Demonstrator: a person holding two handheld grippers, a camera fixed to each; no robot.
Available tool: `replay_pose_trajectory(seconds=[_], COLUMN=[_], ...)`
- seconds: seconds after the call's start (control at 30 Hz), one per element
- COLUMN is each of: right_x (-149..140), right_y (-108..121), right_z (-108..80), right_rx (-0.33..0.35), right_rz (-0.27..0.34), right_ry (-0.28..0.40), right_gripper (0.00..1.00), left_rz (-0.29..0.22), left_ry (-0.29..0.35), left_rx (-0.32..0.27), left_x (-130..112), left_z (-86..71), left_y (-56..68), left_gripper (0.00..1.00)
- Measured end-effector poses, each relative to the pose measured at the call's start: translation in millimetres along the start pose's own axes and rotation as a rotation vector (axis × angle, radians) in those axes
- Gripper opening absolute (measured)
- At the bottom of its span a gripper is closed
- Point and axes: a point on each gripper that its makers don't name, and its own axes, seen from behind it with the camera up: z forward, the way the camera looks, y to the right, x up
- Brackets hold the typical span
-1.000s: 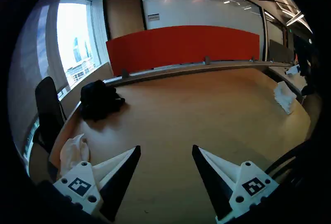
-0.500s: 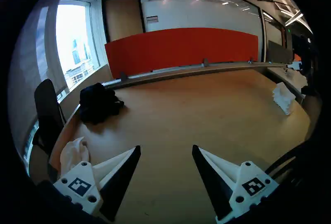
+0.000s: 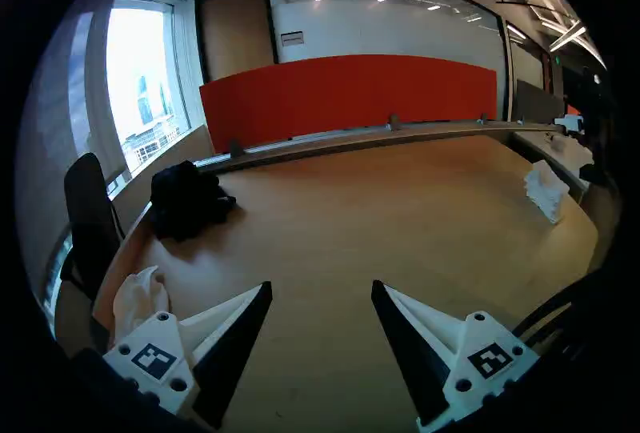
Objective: Fold towel
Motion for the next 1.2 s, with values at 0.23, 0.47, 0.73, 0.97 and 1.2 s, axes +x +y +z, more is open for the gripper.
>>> replay_pose_trajectory(seconds=[0.23,0.47,0.73,0.97,1.2], right_x=[31.9,64.8,71.1,72.6,77.0], right_y=[-10.6,-21.2,-37.3,-62.3,-93.8], right_z=[-5.5,-14.2,-16.4,-18.5,-21.6], right_rx=[-0.007,-0.016,0.004,0.031,0.051], right_rz=[0.021,0.025,0.029,0.008,-0.008], right_ry=[0.105,0.211,0.223,0.223,0.224], right_gripper=[0.94,0.94,0.95,0.95,0.95], left_rz=[-0.004,-0.010,-0.024,-0.041,-0.048], left_ry=[0.004,0.008,0.022,0.039,0.053], left_rx=[-0.002,-0.003,0.001,0.000,-0.009], left_x=[2.0,2.6,5.7,9.2,11.5], left_z=[1.3,2.3,4.0,6.1,8.6], left_y=[0.3,0.0,-3.6,-6.2,-6.8], left_gripper=[0.92,0.92,0.92,0.92,0.92])
